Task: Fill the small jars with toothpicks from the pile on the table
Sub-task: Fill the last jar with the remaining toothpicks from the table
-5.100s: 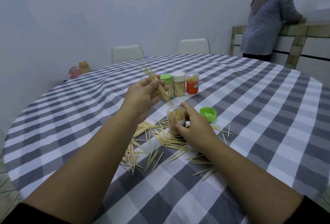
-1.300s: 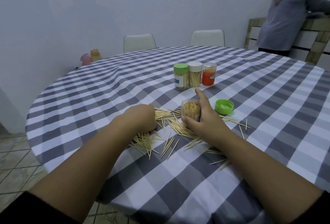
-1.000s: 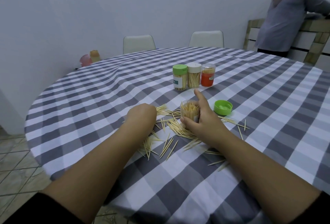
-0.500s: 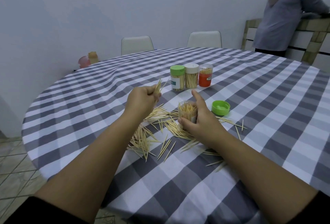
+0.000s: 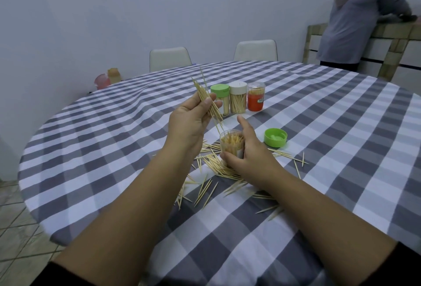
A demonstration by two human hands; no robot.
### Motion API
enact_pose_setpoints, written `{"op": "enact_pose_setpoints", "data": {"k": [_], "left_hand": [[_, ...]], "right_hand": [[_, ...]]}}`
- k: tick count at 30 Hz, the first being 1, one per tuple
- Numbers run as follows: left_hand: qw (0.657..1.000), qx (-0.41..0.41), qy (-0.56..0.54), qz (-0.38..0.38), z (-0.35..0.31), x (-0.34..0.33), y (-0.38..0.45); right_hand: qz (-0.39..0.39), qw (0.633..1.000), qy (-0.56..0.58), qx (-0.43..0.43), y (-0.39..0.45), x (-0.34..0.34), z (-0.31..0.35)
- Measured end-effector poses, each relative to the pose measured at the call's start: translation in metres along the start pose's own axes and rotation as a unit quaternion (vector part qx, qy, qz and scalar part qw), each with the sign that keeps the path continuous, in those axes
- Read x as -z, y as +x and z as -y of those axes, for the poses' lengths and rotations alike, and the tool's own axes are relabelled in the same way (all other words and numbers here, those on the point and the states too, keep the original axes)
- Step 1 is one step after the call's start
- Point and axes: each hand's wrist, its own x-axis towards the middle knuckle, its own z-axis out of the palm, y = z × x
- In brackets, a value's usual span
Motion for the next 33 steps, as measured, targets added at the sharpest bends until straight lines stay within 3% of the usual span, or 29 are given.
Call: {"op": "enact_pose_setpoints", "data": {"k": [9, 14, 22, 29, 33], "left_hand": [[1.000, -0.001, 0.006, 0.010, 0.009, -0.008, -0.005], [0.990, 0.042, 0.137, 0.015, 0.028, 0.000, -0.014], [0.967, 0.056, 0.242, 0.058, 0.030, 0.002, -0.017], [0.946, 0.088, 0.298, 0.088, 0.027, 0.007, -0.021], [0.917, 0.087, 0.371, 0.121, 0.015, 0.005, -0.023]], "right_hand": [[0.000, 1.000, -0.001, 0.006, -0.001, 0.000, 0.000], [0.004, 1.000, 0.005, 0.008, -0.001, 0.001, -0.001], [0.011, 1.000, 0.001, 0.012, 0.003, -0.003, -0.005], [0.003, 0.997, 0.064, 0.031, 0.001, 0.000, -0.001], [-0.031, 0.994, 0.092, 0.044, 0.001, 0.001, 0.001]]}}
